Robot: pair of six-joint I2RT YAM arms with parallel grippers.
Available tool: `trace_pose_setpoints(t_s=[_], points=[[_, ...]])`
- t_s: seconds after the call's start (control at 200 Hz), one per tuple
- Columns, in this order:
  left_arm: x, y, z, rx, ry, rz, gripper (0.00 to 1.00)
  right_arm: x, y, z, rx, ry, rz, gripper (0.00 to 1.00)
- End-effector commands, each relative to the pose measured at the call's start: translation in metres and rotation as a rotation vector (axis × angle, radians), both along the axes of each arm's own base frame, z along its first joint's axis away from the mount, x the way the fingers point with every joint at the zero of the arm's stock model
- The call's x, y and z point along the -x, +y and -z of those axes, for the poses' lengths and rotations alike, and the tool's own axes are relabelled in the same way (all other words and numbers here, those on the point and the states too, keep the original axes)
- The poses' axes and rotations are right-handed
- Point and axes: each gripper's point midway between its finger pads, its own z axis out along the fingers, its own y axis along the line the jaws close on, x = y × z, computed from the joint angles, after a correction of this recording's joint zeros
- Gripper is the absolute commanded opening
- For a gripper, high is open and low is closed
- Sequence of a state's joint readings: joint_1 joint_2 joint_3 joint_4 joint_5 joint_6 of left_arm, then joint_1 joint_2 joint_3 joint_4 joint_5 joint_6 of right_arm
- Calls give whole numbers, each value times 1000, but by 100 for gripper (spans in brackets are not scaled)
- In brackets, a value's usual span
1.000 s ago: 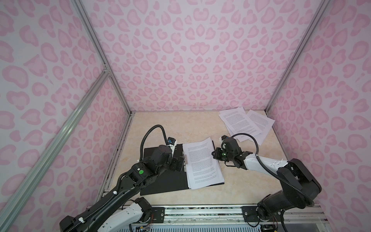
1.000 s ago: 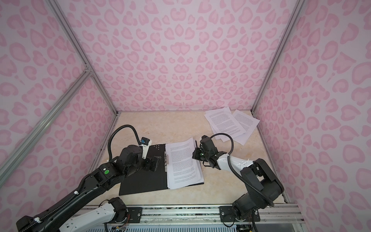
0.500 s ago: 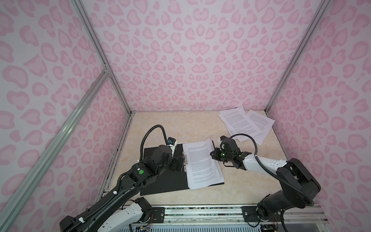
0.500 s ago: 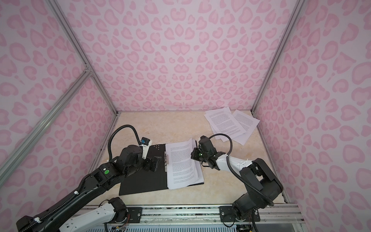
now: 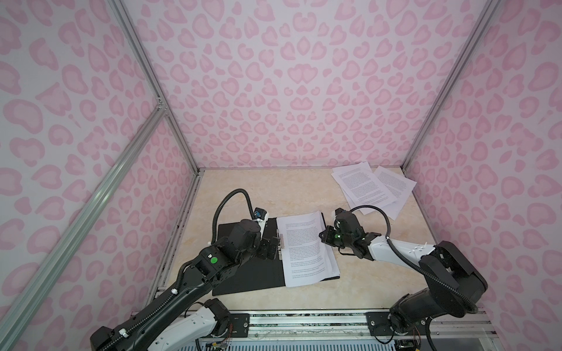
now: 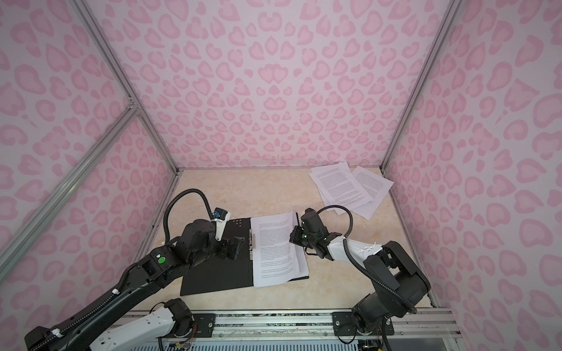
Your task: Put the files into the folder
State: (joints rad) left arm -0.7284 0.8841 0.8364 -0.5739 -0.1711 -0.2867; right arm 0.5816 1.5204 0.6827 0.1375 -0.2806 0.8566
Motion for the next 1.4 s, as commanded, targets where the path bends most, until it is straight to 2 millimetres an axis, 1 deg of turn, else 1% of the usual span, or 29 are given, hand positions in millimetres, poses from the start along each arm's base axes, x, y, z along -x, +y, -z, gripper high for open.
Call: trace_pose_setpoints(t_s=[0.0, 0.185, 0.235, 0.41, 0.445, 0.455, 0.48, 0.485, 0.5, 0.505, 0.515, 0.52, 0.535, 0.55, 0.555, 0.58, 0.585, 0.62, 0.68, 0.725, 0.755, 0.82, 0.925, 1.015, 1.2, 1.395], points=[[-1, -1, -3, 5, -11, 5, 97, -6, 4, -3, -10, -23, -4, 0], [-1, -1, -3, 4, -11, 3, 97, -8, 6, -3, -10, -29, -9, 0], [-1, -1, -2, 4, -9, 2, 97, -8, 7, -2, -10, -31, -13, 7], [-1, -1, -2, 3, -10, 3, 97, -7, 4, 0, -4, -23, -4, 21], [-1, -1, -2, 2, -9, 1, 97, -6, 3, 1, -2, -19, 1, 27], [-1, -1, -2, 1, -9, 1, 97, -6, 3, 1, -2, -19, 2, 28], [-2, 0, -2, 2, -10, 0, 97, -4, 1, 3, 4, -13, 7, 35], [-1, -1, -3, 2, -11, 1, 97, -4, 1, 3, 4, -13, 7, 35], [-1, -1, -2, 1, -10, 2, 97, -3, 0, 3, 8, -11, 11, 40], [-1, -1, -2, 1, -10, 2, 97, -3, -1, 3, 12, -11, 15, 43], [-1, -1, -2, 1, -10, 2, 97, -3, -2, 3, 15, -11, 17, 47], [-1, -1, -2, 1, -10, 2, 97, -3, -2, 3, 15, -11, 17, 47], [-1, -1, -3, 2, -11, 2, 97, -2, -4, 2, 22, -13, 19, 52], [-1, -1, -3, 2, -11, 2, 97, -1, -5, 2, 32, -15, 22, 59], [-2, -1, -2, 2, -10, 1, 97, -1, -5, 2, 32, -15, 22, 59], [-1, -1, -3, 2, -11, 2, 97, 0, -10, 2, 55, -19, 29, 68], [-1, 0, -2, 0, -9, 1, 97, 0, -10, 2, 55, -19, 29, 68], [-1, -1, -2, 2, -10, 3, 97, 1, -17, 0, 91, -29, 41, 77], [-1, 0, -2, 0, -9, 1, 97, 3, -31, -2, 154, -40, 67, 87], [-1, 0, -1, -2, -7, 2, 97, 5, -41, -4, 202, -46, 83, 93], [-1, 0, -1, -3, -6, 1, 97, 6, -47, -4, 223, -43, 91, 94], [-1, 0, -1, -2, -6, 2, 97, 10, -54, -3, 243, -32, 87, 95], [-1, -1, -1, -2, -4, 4, 97, 20, -55, 4, 246, 0, 73, 95], [-1, -1, -1, -1, -6, 3, 97, 29, -51, 9, 215, 25, 69, 93], [-1, -1, 0, -4, -3, 3, 97, 41, -39, 11, 199, 41, 43, 93], [-1, -1, 0, -1, -3, 2, 97, 48, -32, 26, 188, 86, 37, 92]])
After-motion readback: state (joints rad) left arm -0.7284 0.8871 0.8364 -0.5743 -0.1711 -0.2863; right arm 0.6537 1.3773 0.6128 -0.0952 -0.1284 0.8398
